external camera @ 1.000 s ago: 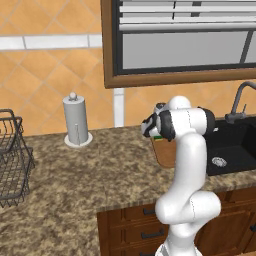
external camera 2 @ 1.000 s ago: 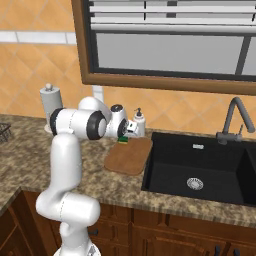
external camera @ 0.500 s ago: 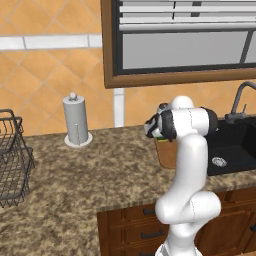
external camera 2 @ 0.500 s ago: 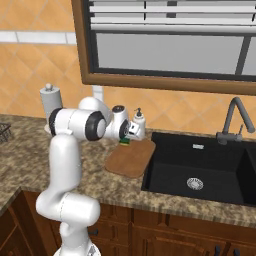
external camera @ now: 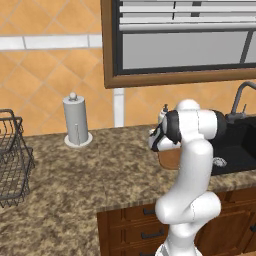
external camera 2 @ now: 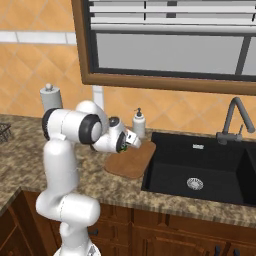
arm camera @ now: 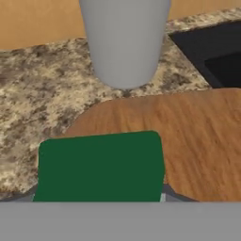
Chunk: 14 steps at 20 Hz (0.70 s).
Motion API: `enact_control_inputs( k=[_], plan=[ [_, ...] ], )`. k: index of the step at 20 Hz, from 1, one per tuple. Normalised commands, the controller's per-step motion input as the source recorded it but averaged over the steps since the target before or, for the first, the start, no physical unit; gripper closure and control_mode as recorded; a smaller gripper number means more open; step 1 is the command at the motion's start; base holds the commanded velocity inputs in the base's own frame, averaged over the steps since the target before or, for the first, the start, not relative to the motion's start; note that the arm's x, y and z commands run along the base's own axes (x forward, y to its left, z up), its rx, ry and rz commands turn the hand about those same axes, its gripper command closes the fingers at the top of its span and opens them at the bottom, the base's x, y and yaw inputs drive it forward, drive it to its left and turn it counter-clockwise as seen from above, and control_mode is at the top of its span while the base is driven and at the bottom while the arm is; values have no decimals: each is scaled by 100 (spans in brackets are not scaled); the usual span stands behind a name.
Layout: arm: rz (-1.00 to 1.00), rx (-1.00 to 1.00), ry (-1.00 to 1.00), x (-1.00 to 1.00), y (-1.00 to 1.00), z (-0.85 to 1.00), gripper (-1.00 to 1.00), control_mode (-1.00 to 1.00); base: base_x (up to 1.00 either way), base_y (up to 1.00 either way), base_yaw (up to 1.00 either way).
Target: Pick up the sponge from the counter and clean the cutting board by briefly scrubbing or pressing down on the cutting board. Once finished, release the sponge.
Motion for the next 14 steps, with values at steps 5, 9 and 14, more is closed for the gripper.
enact_control_inputs(
  k=[5, 9, 14],
  plan=[
    [-3, 0, -26, -100, 2, -59, 100, -100, 0, 0, 0],
    [0, 0, 4, -98, 0, -22, 100, -100, 0, 0, 0],
    [0, 0, 5, -99, 0, -16, 100, -100, 0, 0, 0]
  ],
)
